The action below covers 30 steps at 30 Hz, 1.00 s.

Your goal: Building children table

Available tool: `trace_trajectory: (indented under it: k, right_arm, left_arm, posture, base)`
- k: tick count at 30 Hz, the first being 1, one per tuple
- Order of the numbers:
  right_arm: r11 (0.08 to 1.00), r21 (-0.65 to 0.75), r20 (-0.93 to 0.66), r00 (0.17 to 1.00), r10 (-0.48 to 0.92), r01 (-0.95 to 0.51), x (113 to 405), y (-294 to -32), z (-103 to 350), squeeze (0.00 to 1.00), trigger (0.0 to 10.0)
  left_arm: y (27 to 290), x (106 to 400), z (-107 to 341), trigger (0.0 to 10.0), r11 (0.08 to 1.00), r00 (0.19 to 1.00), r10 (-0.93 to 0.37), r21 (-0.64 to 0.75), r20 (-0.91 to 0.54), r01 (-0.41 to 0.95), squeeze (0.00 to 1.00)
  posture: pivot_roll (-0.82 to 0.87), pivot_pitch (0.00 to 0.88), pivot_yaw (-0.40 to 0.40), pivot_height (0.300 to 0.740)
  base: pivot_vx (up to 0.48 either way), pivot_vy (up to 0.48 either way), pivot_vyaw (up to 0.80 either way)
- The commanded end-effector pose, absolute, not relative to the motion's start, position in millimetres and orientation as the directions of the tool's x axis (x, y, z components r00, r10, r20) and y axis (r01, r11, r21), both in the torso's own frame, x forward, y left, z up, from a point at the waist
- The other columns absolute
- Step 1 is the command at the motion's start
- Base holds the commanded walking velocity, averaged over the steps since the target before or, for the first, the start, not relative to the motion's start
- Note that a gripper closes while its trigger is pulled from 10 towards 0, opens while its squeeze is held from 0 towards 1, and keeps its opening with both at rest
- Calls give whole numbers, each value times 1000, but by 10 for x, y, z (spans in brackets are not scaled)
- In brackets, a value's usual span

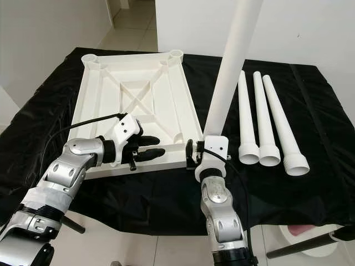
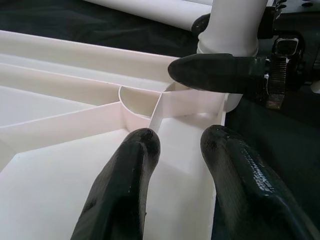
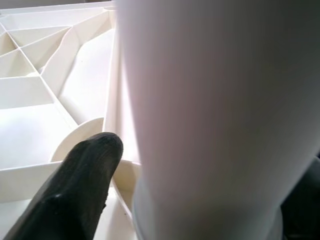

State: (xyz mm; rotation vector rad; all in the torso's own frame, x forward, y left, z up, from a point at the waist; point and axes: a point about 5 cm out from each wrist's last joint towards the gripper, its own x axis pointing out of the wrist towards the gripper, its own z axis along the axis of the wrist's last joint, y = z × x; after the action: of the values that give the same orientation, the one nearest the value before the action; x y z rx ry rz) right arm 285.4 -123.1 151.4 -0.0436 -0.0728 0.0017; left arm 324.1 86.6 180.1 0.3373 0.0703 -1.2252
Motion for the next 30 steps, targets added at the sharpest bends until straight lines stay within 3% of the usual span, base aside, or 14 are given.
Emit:
trace_trajectory:
  k: [1, 4, 5, 17, 30]
  right_arm:
    - [999, -40, 98, 995, 17, -13, 2859, -1198, 1555, 1000, 10000]
    - [999, -37, 107, 994, 12, -8, 2865, -1213, 1569, 1000, 10000]
    - [999, -35, 114, 993, 10, -6, 2870, -1223, 1583, 0, 10000]
    - [990, -133, 209, 975, 71, -44, 2886, -1392, 1791, 0, 10000]
    - [959, -208, 157, 961, 228, -194, 2863, -1584, 1844, 0, 10000]
  left_arm:
    - [903, 3265, 1794, 10000, 378, 427, -877, 230, -220, 897, 0]
    - [903, 3265, 1796, 10000, 378, 427, -877, 230, -220, 897, 0]
    - [904, 3265, 1799, 10000, 378, 426, -877, 230, -220, 897, 0]
    - [885, 3263, 1819, 10000, 376, 420, -883, 219, -210, 900, 0]
    - [854, 3266, 1849, 10000, 369, 410, -890, 213, -199, 905, 0]
  posture:
    - [-84, 102, 55, 740]
    - [-84, 102, 55, 740]
    - [-85, 104, 55, 740]
    - [-89, 107, 58, 740]
    - [-100, 114, 60, 740]
  base:
    - [0, 0, 0]
    - [0, 0, 0]
    - [0, 0, 0]
    - [0, 0, 0]
    - [0, 0, 0]
